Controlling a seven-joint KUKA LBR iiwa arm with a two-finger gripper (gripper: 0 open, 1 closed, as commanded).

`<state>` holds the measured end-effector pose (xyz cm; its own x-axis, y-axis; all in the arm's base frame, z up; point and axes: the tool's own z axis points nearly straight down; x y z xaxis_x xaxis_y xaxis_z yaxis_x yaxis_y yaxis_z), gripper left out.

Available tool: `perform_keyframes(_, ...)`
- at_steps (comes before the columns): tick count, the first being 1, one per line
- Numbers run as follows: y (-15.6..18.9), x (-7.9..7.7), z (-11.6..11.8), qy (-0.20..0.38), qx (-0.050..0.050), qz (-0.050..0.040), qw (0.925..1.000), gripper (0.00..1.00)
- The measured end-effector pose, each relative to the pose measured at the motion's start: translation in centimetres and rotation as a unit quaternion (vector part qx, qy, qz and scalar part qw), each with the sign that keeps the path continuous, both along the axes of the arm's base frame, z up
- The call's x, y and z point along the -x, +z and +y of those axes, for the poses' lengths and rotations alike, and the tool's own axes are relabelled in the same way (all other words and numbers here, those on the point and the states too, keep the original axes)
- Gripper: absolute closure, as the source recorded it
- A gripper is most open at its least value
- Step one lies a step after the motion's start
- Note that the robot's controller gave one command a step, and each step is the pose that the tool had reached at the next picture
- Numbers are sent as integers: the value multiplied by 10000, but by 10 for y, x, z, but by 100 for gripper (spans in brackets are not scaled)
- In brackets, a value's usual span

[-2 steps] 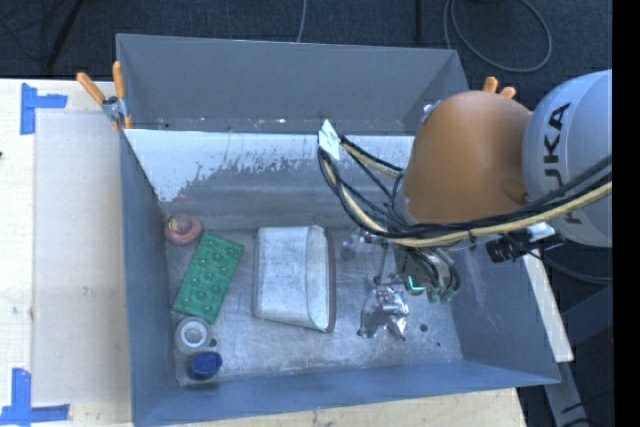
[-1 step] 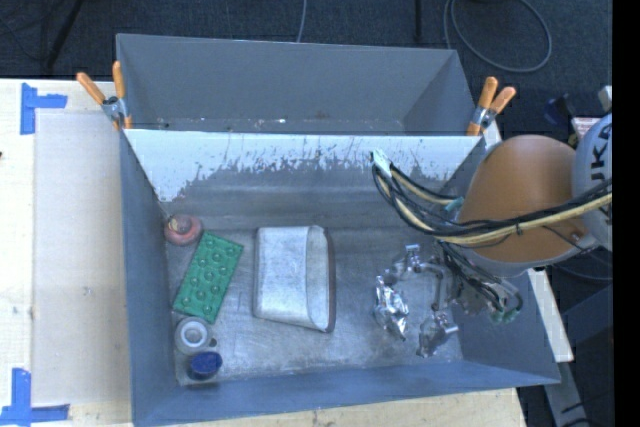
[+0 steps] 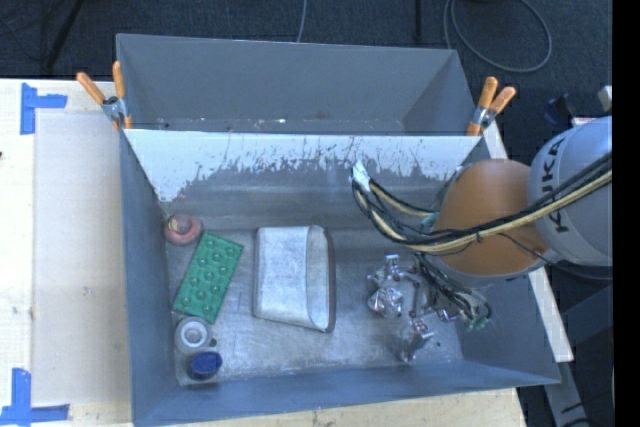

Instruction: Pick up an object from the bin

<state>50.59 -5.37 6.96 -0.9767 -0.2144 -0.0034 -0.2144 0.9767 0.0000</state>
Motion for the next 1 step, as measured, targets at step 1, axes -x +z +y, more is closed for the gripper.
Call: perform_keyframes(1, 8, -33, -19, 181, 5, -1, 9998, 0)
